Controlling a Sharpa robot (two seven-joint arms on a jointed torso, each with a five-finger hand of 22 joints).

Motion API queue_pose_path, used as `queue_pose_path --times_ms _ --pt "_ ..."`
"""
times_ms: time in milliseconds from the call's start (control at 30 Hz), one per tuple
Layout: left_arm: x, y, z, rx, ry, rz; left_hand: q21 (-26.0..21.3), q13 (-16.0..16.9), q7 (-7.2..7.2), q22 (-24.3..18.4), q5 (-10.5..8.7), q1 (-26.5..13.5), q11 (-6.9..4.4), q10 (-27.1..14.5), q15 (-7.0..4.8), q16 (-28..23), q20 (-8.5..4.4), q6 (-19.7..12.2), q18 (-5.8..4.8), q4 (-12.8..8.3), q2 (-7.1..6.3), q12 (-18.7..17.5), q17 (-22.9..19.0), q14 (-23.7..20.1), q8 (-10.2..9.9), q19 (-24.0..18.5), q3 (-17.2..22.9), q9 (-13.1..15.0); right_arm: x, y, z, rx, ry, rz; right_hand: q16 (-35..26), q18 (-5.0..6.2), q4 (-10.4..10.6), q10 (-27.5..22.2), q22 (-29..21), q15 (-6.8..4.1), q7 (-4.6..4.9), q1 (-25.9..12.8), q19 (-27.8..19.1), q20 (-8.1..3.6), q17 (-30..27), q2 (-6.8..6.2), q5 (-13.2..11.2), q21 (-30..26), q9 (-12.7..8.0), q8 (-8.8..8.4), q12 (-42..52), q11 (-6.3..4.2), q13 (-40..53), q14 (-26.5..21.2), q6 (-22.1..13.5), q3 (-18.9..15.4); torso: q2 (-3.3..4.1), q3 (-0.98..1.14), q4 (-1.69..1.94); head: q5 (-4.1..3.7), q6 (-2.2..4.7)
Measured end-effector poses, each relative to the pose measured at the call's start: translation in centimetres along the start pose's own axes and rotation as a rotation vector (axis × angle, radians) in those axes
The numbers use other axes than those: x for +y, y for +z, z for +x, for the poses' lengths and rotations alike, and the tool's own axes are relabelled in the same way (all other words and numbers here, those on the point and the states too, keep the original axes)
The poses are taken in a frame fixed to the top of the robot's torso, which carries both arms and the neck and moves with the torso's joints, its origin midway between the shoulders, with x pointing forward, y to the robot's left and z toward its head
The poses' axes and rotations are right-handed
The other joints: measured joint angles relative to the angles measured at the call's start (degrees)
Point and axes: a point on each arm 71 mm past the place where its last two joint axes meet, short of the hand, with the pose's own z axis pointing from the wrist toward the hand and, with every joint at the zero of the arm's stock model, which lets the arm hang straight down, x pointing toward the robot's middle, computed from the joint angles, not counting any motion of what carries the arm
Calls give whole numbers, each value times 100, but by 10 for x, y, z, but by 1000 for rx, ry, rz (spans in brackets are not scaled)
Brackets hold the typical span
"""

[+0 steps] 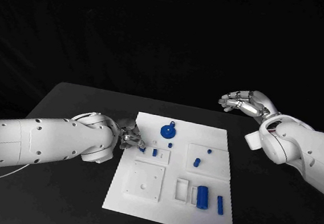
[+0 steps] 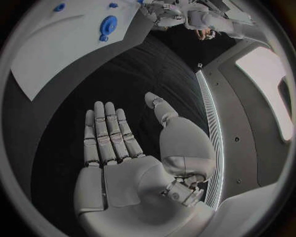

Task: Assemble the parts on the task board

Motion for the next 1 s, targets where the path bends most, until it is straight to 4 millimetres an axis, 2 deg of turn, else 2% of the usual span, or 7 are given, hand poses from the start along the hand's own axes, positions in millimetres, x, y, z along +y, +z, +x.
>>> queue_pose_path --times_ms 33,100,167,1000 --pt "0 0 0 -1 2 -1 0 0 0 0 0 0 0 0 0 0 0 1 0 0 0 0 0 0 0 0 0 0 0 0 0 0 0 0 0 0 0 0 0 0 0 0 0 0 0 0 0 0 0 0 0 0 0 0 0 0 0 -1 0 1 -1" --pt "0 1 0 -1 4 -2 0 9 1 8 -157 1 0 0 0 0 20 1 0 12 1 40 0 0 0 20 -9 0 0 0 0 0 0 0 12 0 0 0 0 0 0 0 0 0 -2 0 0 0 -4 0 0 0 0 0 0 0 -1 0 1 1 -3" --pt "-1 1 0 0 6 -1 0 9 1 8 -212 7 0 0 0 22 20 1 0 45 6 40 0 0 -2 20 0 0 0 0 0 0 0 0 23 0 0 0 2 0 0 0 0 0 -5 0 0 0 -6 0 0 0 0 0 0 0 -1 0 1 1 -4" --pt "-5 1 4 26 33 -2 0 13 1 36 -311 5 1 -1 -20 44 20 2 -1 78 5 66 2 -19 0 20 2 0 0 0 0 -2 0 2 23 0 0 21 17 0 0 0 0 0 -16 0 0 -22 -11 0 0 21 -5 0 0 0 -2 3 -2 -13 -26"
